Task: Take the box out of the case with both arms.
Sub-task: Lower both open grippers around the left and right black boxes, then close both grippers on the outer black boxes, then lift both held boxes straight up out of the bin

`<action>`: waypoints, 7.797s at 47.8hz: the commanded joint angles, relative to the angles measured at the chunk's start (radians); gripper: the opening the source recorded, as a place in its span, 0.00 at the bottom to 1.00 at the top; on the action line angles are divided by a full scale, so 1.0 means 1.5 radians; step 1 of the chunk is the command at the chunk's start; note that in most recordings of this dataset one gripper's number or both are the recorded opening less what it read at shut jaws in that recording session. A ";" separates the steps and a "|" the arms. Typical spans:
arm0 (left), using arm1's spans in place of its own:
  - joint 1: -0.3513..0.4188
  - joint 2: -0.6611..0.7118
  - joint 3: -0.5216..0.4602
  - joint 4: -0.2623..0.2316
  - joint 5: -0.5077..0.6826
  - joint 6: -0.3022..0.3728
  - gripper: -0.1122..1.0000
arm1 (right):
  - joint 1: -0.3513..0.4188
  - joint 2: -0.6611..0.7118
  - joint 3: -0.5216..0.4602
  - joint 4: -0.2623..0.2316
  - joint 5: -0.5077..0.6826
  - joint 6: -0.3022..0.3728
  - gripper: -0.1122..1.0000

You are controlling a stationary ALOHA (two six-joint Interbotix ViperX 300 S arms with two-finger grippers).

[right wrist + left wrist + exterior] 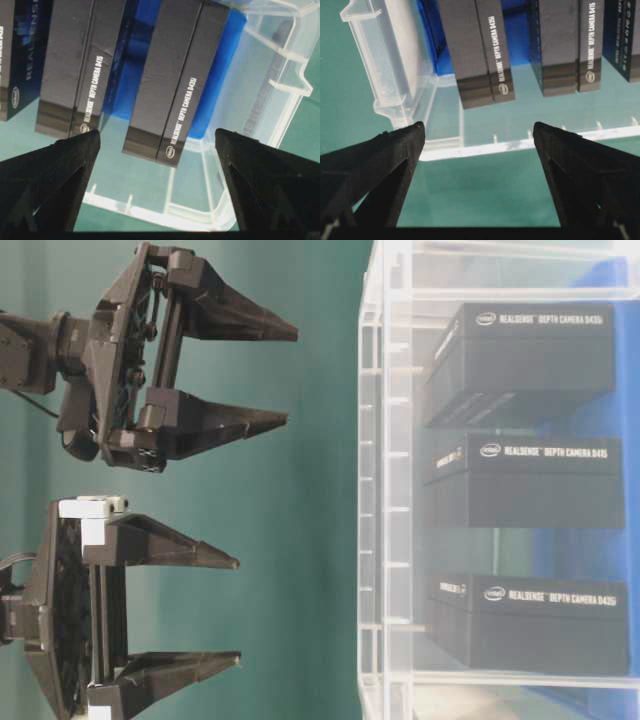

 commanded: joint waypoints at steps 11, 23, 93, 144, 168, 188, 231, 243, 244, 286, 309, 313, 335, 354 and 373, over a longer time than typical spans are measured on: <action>0.001 -0.009 -0.007 0.002 0.002 0.001 0.87 | 0.001 -0.009 -0.015 -0.002 0.001 0.001 0.95; 0.002 -0.009 -0.008 0.002 0.017 0.001 0.87 | 0.001 -0.008 -0.015 -0.002 0.001 0.001 0.95; 0.014 -0.035 0.187 0.032 -0.182 -0.029 0.87 | -0.003 0.024 0.093 -0.011 -0.099 0.001 0.95; 0.015 -0.005 0.337 0.029 -0.363 -0.077 0.87 | -0.014 0.064 0.184 -0.033 -0.215 0.012 0.95; 0.015 -0.003 0.355 0.018 -0.352 -0.069 0.86 | -0.015 0.064 0.184 -0.033 -0.184 0.022 0.95; 0.012 -0.018 0.354 0.009 -0.324 -0.064 0.67 | -0.011 0.063 0.187 -0.040 -0.157 0.049 0.69; 0.006 -0.027 0.305 0.009 -0.309 -0.063 0.67 | -0.009 0.034 0.176 -0.038 -0.173 0.119 0.69; 0.005 -0.043 0.262 0.009 -0.277 -0.046 0.67 | -0.009 0.017 0.138 -0.041 -0.146 0.118 0.69; 0.005 -0.044 0.258 0.009 -0.274 -0.045 0.67 | -0.009 0.016 0.134 -0.041 -0.143 0.117 0.69; 0.010 -0.083 0.020 0.014 -0.066 0.031 0.67 | 0.001 0.008 -0.135 -0.082 0.095 0.071 0.69; 0.000 -0.076 -0.105 0.014 0.027 0.044 0.67 | 0.028 0.008 -0.254 -0.104 0.202 0.067 0.69; -0.003 -0.067 -0.129 0.014 0.041 0.044 0.67 | 0.034 0.008 -0.268 -0.105 0.213 0.067 0.69; -0.014 -0.028 -0.220 0.015 0.096 0.050 0.67 | 0.058 0.008 -0.312 -0.105 0.249 0.067 0.69; -0.019 -0.028 -0.219 0.015 0.096 0.048 0.67 | 0.059 0.008 -0.311 -0.105 0.249 0.067 0.69; -0.019 -0.028 -0.219 0.016 0.096 0.047 0.67 | 0.060 0.008 -0.311 -0.105 0.247 0.067 0.69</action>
